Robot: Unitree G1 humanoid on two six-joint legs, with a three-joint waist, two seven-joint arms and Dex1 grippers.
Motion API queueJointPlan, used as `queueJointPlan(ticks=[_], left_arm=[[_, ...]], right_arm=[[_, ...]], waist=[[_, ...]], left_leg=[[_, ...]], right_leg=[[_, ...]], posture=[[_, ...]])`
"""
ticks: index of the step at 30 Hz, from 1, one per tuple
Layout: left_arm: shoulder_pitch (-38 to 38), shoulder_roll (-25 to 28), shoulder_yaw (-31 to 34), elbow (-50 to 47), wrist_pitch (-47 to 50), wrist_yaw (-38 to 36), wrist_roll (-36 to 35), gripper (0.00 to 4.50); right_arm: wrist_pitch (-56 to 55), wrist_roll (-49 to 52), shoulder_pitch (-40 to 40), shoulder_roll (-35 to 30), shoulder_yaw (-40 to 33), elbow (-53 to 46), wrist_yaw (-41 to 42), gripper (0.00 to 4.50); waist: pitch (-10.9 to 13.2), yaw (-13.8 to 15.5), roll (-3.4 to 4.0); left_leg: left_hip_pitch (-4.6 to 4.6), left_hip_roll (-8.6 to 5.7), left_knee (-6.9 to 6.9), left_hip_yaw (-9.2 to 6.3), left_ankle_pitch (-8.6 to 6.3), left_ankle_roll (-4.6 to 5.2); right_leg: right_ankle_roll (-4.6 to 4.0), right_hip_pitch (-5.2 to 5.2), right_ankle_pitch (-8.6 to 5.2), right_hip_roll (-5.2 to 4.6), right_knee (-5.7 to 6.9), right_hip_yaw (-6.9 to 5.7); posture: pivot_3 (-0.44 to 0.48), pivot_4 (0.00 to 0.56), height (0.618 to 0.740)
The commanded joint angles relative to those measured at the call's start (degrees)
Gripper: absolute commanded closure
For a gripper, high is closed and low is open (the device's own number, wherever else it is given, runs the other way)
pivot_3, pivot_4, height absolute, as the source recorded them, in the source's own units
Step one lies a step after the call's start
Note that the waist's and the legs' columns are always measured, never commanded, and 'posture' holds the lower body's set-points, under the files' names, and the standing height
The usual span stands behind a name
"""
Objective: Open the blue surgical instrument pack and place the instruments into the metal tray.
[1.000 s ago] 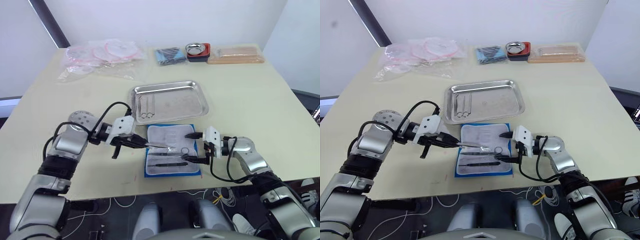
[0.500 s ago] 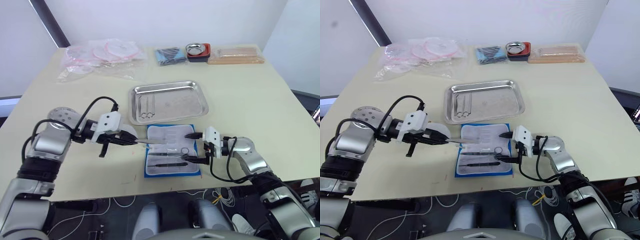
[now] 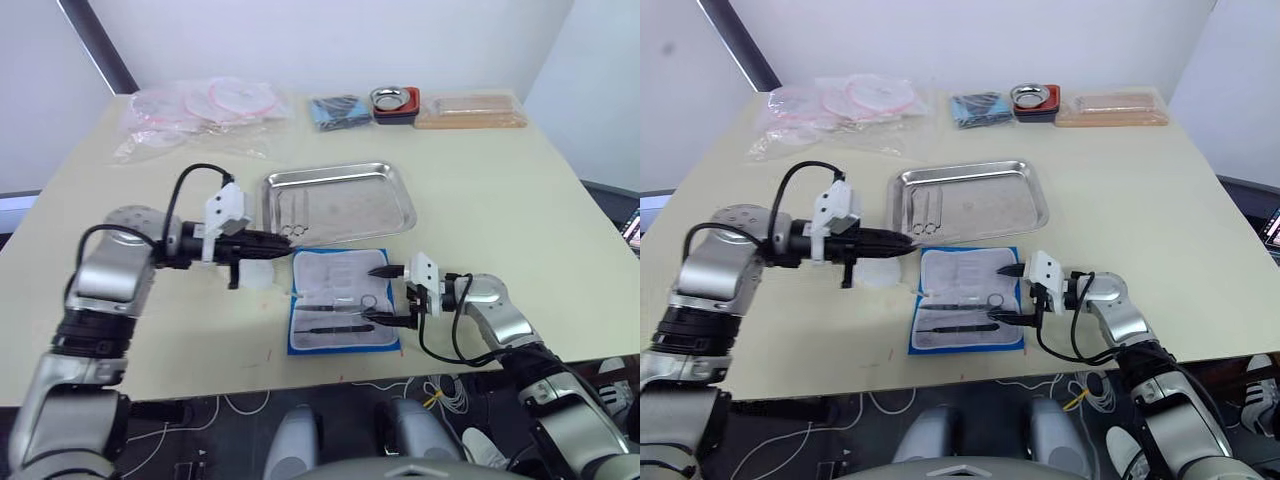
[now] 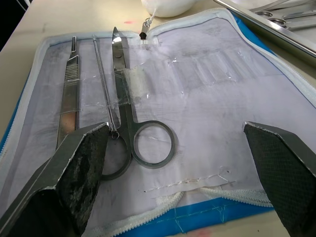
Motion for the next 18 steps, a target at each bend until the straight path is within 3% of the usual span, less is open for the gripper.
queueJointPlan(ticks=[1,8,18], left_arm=[[-1.8,-3.63,3.65,-5.75,8.14,10.45,-2.18,4.28],[-4.23,-16.2,6.54,-5.75,17.5,33.99,1.01,4.28],[-1.78,-28.32,6.6,-7.93,21.11,56.35,7.32,4.28]], right_arm=[[2.82,-6.66,3.68,-1.29,4.63,7.45,-0.95,0.0],[2.88,-6.59,3.39,-1.12,4.61,7.81,-0.94,0.0],[3.01,-6.54,4.06,-0.95,4.78,7.21,-1.17,0.0]], waist=[[-0.02,0.04,-0.04],[-0.2,0.04,-0.29],[-0.23,0.05,-0.31]], left_leg=[[0.01,-0.01,0.0,-0.01,0.0,0.0],[0.05,-0.06,0.04,-0.04,0.0,0.0],[0.06,-0.07,0.04,-0.11,0.0,-0.02]], right_leg=[[0.0,0.0,0.0,0.0,0.01,0.0],[0.22,0.06,0.13,0.0,0.04,-0.02],[0.26,0.08,0.15,-0.01,0.08,-0.01]], posture=[[0.0,0.15,0.74],[0.0,0.15,0.74],[0.0,0.15,0.74]])
